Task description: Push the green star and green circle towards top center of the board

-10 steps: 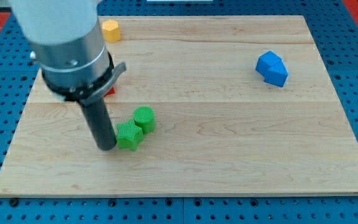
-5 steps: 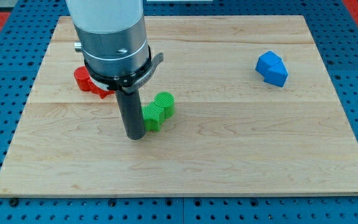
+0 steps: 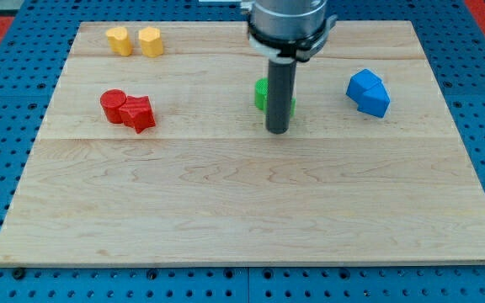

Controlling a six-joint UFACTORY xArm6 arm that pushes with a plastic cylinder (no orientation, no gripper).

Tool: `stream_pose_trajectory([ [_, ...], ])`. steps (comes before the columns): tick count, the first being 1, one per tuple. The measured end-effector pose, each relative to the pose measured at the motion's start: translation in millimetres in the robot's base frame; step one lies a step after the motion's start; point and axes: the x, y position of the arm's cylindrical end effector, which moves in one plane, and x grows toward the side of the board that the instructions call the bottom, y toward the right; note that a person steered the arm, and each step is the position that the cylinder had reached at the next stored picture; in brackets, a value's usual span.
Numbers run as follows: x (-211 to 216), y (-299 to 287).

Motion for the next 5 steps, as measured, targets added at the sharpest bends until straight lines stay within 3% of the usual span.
stream_pose_trajectory([
  [3, -86.1, 0.6],
  [5, -90.5, 15.4],
])
